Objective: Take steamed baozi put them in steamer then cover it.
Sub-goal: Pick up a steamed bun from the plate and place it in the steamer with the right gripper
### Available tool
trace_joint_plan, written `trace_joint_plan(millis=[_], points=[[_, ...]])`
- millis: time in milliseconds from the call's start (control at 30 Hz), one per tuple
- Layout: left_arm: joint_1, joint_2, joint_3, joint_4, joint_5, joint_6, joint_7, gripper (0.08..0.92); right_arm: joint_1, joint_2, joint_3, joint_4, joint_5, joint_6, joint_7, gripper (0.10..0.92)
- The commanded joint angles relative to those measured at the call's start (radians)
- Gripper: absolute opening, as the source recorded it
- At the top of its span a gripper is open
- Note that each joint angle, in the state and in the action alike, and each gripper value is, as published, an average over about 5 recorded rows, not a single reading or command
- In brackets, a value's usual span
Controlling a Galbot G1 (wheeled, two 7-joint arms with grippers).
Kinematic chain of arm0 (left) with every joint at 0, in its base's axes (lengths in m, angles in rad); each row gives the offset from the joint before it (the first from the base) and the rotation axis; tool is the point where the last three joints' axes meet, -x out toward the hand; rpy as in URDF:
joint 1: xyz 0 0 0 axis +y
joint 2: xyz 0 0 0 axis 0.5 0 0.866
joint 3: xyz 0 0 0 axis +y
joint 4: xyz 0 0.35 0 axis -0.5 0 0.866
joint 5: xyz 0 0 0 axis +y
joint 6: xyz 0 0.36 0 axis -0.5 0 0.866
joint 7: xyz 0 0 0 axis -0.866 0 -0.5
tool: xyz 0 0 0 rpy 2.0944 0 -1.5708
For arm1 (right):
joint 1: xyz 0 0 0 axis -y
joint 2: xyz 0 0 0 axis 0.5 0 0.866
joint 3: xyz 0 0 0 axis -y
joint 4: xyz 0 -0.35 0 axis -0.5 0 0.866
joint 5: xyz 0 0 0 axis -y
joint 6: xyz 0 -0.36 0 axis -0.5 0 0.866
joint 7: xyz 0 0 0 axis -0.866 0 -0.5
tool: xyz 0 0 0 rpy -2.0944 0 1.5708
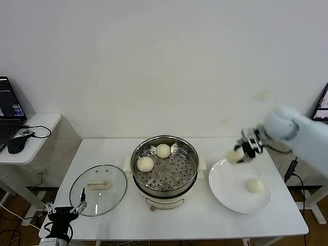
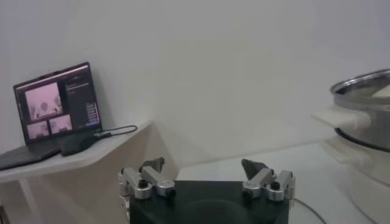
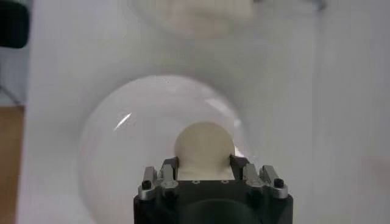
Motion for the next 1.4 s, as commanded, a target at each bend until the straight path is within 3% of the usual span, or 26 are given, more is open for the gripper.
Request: trace_joint_plan(millis=[33,367,633,1067,1400], points=[[-0.001,-0.004,-0.003,-0.004,0.000,0.000,0.000,0.823,0.311,0.267,-0.153,-0.016,0.149,-0.034,0.040,0.555],[0.000,-0.011,-0.017,-0.010,-0.001,-0.001,0.000,0.823,0.245,0.440,-0.262,0.019,0.198,0.063,0.106,0.560],[0.002,-0.024,-0.026,-0.018,-0.002,-0.002,0.000,0.823,0.184,0.536,-0.326,-0.019,0.101,0.232,0.123,0.560],[-0.008,-0.035,-0.025,-0.005,-0.007,-0.008,-0.002,0.823,0.163,0.524,-0.383,0.041,-0.030,0.439,0.094,0.557],[-0.016,-0.037,-0.018,0.006,-0.006,-0.015,-0.003,0.823,0.156,0.516,-0.397,0.078,-0.065,0.503,0.104,0.560]])
